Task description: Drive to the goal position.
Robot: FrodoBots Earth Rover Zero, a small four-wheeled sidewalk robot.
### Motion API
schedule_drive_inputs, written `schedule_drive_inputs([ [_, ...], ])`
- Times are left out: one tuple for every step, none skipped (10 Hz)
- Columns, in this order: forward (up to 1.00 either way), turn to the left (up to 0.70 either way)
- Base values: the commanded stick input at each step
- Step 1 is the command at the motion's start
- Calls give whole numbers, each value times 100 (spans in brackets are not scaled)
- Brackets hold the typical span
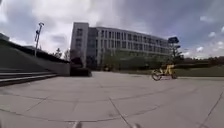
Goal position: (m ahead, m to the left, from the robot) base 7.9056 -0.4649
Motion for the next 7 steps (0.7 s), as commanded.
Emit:
schedule_drive_inputs([
  [70,0],
  [70,0],
  [70,0],
  [70,0],
  [70,0],
  [70,0],
  [70,0],
])
